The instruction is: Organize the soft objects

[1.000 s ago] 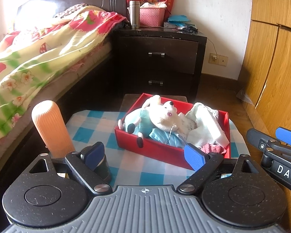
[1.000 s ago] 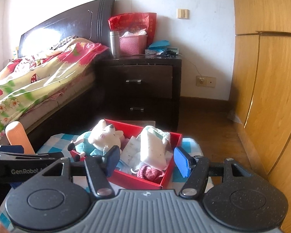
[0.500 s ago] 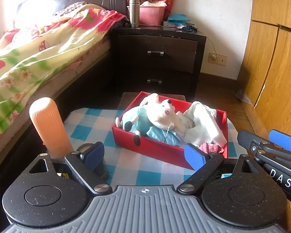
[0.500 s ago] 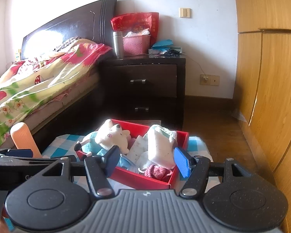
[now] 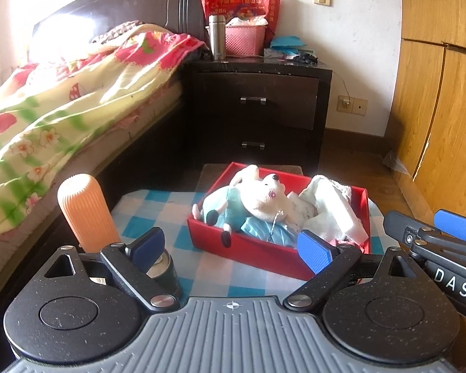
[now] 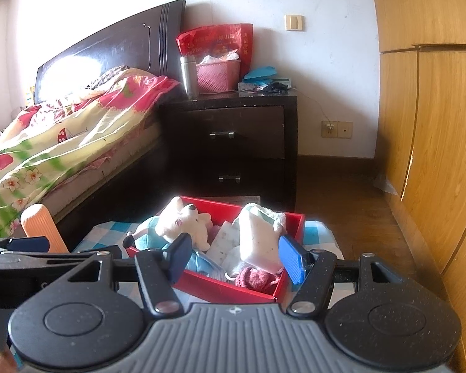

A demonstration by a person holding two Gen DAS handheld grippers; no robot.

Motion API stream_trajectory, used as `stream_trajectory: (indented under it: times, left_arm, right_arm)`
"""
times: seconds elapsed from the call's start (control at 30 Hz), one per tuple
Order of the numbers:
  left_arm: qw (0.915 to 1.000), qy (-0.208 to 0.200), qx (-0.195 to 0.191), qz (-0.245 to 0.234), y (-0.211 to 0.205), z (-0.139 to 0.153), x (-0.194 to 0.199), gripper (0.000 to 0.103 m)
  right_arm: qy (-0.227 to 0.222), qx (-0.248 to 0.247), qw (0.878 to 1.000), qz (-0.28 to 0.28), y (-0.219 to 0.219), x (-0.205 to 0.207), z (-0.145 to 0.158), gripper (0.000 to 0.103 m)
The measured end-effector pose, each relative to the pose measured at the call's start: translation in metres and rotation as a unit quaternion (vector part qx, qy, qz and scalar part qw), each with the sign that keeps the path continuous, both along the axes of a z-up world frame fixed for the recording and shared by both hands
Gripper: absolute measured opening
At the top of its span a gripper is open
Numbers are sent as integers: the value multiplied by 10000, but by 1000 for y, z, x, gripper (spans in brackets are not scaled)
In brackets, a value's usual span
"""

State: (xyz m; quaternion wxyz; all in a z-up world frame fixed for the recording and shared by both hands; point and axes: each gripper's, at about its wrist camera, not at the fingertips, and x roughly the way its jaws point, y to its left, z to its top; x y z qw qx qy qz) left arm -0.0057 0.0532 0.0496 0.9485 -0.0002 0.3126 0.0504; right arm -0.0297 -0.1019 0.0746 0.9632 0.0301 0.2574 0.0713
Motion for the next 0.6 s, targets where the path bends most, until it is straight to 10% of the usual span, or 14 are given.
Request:
stream_trajectory:
  times: [0.6]
  left_arm:
    - [9994, -318, -119, -94, 9, 4, -5, 97]
  right_arm:
    - [-207, 173, 9996, -13, -3, -3, 5, 41]
